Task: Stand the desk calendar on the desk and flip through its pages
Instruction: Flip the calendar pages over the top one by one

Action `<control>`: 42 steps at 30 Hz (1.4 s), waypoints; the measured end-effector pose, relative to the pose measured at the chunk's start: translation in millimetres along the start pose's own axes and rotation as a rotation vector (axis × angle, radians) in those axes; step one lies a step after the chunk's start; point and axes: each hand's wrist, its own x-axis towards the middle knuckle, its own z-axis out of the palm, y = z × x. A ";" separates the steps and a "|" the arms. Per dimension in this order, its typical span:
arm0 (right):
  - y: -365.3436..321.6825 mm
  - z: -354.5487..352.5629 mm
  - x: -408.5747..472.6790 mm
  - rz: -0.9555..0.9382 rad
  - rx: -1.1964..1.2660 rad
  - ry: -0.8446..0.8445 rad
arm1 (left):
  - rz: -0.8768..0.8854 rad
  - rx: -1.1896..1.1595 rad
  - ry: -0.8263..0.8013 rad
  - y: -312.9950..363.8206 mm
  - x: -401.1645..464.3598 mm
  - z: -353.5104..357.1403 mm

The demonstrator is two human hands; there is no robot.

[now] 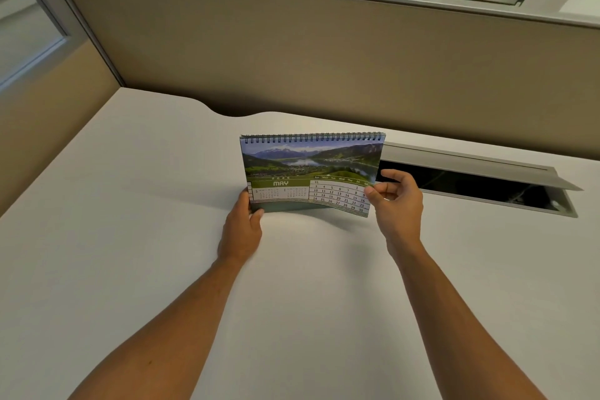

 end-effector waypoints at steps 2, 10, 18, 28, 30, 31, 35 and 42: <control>1.6 -2.1 -0.2 -0.005 0.012 0.006 | -0.003 0.001 -0.004 -0.7 0.3 0.6; 2.7 -6.9 -5.0 -0.034 -0.007 -0.048 | 0.031 -0.007 0.013 -4.2 0.1 -0.1; 2.7 -14.3 -13.9 -0.054 0.003 -0.041 | 0.066 -0.121 0.036 -0.6 -5.0 -4.8; -58.6 -23.6 -12.5 -0.149 0.444 -0.128 | 0.016 0.005 0.036 -8.6 -7.2 -2.4; -73.1 -22.6 -8.1 -0.154 0.510 -0.166 | 0.078 0.071 0.055 -8.5 -3.9 -1.0; -79.6 -21.7 -5.7 -0.163 0.540 -0.192 | 0.082 0.064 0.055 -6.7 -1.8 -1.4; -100.5 -16.2 2.0 -0.243 0.523 -0.307 | 0.071 0.022 0.012 1.8 0.5 -4.7; -85.5 -4.4 9.5 -0.363 0.306 -0.369 | 0.025 0.001 0.012 4.6 -1.6 -3.2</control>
